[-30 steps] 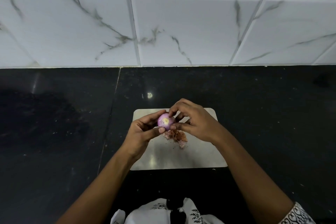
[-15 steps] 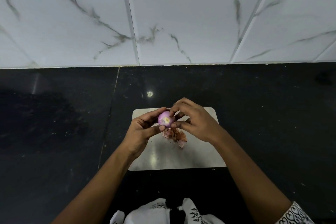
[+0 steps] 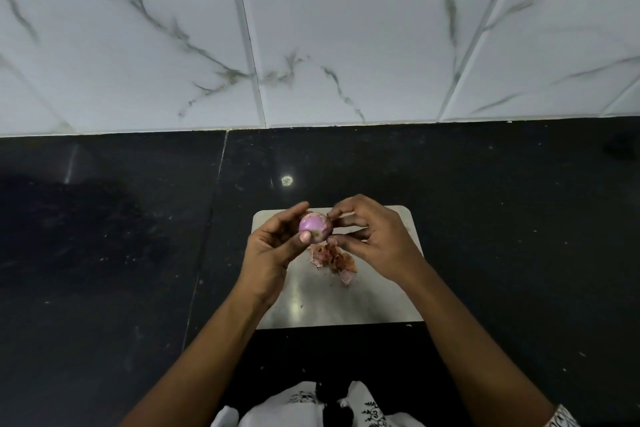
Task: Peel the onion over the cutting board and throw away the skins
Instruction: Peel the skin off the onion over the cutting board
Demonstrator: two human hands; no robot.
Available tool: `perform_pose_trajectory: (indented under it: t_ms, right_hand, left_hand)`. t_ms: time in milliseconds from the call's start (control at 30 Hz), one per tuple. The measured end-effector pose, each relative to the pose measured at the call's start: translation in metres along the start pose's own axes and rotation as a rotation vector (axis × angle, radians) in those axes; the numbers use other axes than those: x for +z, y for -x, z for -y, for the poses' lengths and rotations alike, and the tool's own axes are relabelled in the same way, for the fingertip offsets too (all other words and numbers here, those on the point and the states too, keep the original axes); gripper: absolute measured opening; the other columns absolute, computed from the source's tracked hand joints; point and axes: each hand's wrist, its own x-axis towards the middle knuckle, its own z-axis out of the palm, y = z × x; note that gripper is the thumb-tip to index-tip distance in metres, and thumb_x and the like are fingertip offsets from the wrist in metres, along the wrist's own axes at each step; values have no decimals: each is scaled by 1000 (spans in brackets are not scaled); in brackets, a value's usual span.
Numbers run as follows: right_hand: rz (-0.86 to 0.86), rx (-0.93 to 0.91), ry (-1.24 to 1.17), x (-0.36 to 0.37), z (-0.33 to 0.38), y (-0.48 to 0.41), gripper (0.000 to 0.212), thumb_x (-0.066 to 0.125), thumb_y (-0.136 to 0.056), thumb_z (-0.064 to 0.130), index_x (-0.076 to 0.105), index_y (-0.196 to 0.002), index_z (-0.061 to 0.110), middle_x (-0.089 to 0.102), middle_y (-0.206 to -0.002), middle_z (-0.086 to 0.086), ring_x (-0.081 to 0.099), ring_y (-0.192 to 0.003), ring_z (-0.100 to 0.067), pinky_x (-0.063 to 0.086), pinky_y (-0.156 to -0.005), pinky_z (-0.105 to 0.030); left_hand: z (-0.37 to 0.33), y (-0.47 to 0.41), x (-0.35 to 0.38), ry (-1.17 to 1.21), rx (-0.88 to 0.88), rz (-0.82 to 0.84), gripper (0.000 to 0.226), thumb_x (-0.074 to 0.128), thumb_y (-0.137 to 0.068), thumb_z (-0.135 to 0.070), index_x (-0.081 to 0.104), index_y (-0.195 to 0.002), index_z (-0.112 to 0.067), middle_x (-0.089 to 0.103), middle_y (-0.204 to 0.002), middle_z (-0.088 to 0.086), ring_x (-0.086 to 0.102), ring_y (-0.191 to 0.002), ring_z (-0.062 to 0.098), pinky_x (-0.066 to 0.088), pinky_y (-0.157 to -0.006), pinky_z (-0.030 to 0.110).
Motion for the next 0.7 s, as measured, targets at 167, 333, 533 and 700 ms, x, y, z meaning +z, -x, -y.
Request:
perform_pose_trajectory:
  t_ms: [167, 333, 533, 700]
  right_hand:
    - [100, -151, 344, -4, 3, 0, 23, 65, -84, 14, 62, -107, 21, 56, -109, 4, 59, -86, -2, 51, -73, -13]
    - [203, -202, 587, -11, 13, -8, 20, 64, -85, 17, 63, -105, 16, 61, -106, -3, 62, -81, -18, 46, -67, -24]
    - [324, -165, 761, -12, 21, -14, 20, 56, -91, 22, 61, -109, 15, 57, -111, -2, 59, -79, -19, 50, -70, -33]
    - [492, -144, 783, -12, 23, -19, 22, 49, -94, 26, 56, -110, 14, 53, -112, -1, 54, -82, -15, 47, -72, -29]
  left_hand:
    - [-1, 3, 0, -40, -62, -48, 31, 77, -67, -28, 74, -96, -18, 74, -97, 6, 68, -95, 26, 57, -79, 31]
    - [-3, 1, 3, -119, -83, -49, 30, 68, -69, -14, 70, -98, -13, 75, -94, 5, 70, -90, 21, 57, -81, 31]
    - [0, -3, 1, -186, -89, -66, 33, 71, -68, -8, 70, -101, -6, 76, -88, 6, 71, -84, 19, 58, -73, 26]
    - [0, -3, -5, -177, -117, -64, 27, 70, -70, -4, 69, -97, -8, 76, -83, 5, 72, -79, 17, 57, -67, 24]
